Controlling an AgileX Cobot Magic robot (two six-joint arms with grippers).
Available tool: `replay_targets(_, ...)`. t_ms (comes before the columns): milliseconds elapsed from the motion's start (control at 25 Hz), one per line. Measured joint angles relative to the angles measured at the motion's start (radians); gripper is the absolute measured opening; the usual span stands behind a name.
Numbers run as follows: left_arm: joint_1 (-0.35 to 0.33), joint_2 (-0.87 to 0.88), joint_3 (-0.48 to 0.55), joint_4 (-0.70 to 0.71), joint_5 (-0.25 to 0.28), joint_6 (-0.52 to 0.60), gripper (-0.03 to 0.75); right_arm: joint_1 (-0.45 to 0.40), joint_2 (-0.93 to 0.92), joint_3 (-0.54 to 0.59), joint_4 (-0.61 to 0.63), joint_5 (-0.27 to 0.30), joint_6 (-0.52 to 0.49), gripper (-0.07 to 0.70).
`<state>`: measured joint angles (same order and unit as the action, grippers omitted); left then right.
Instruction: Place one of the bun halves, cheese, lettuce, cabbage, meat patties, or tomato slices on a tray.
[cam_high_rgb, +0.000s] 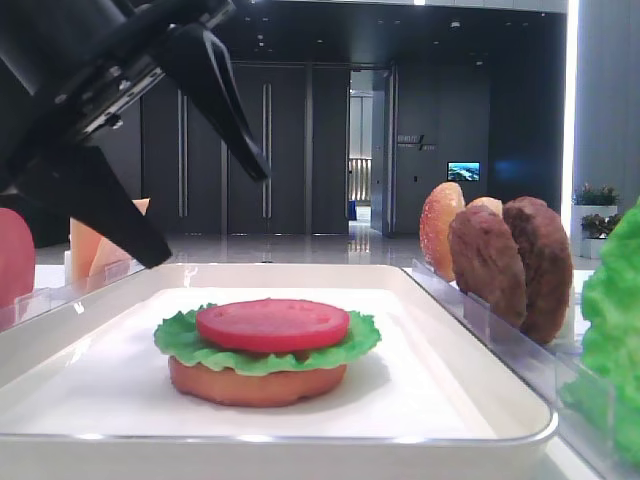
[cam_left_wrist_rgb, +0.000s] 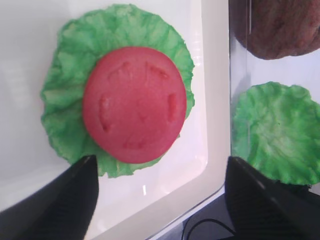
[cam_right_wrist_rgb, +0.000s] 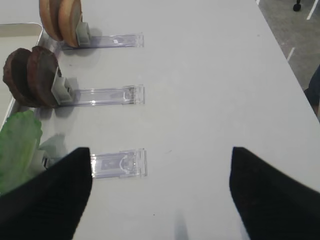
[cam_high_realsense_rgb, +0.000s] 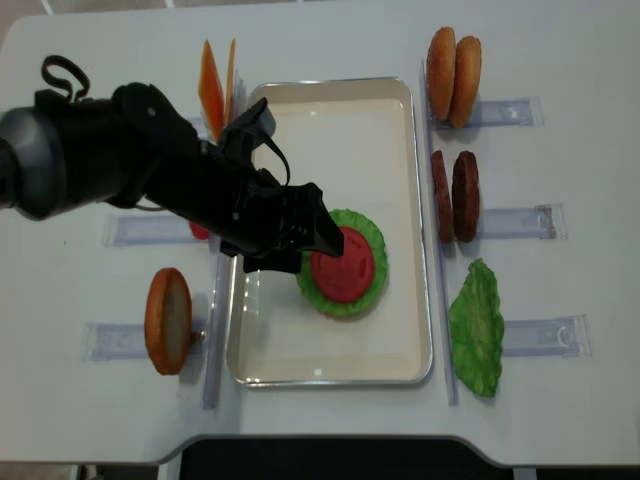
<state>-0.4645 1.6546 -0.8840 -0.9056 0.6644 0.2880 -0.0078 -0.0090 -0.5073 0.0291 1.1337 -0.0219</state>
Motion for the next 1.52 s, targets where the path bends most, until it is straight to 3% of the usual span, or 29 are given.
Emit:
replay_targets(160, 0.000, -0.041, -0.006, 0.104, 0.014, -0.067, 0.597, 0.000, 0.000, 0.000, 0.000, 0.000, 0.000, 0.539)
replay_targets(240, 0.000, -0.055, -0.037, 0.225, 0.068, -0.144, 0.597, 0.000, 0.000, 0.000, 0.000, 0.000, 0.000, 0.539)
replay_targets(480, 0.000, -0.058, -0.205, 0.648, 0.362, -0.384, 0.597, 0.000, 0.000, 0.000, 0.000, 0.000, 0.000, 0.539)
replay_targets(600, 0.000, -0.064, -0.273, 0.752, 0.481, -0.421, 0.589, 0.000, 0.000, 0.000, 0.000, 0.000, 0.000, 0.539)
replay_targets(680, 0.000, -0.068, -0.303, 0.815, 0.528, -0.446, 0.575, 0.000, 0.000, 0.000, 0.000, 0.000, 0.000, 0.539)
replay_targets(1000, 0.019, -0.077, -0.323, 0.906, 0.549, -0.455, 0.558, 0.000, 0.000, 0.000, 0.000, 0.000, 0.000, 0.539)
replay_targets(1320, 0.300, -0.126, -0.324, 0.941, 0.550, -0.328, 0.558, 0.000, 0.000, 0.000, 0.000, 0.000, 0.000, 0.539)
replay_targets(1520, 0.437, -0.157, -0.324, 0.945, 0.551, -0.269, 0.558, 0.000, 0.000, 0.000, 0.000, 0.000, 0.000, 0.539)
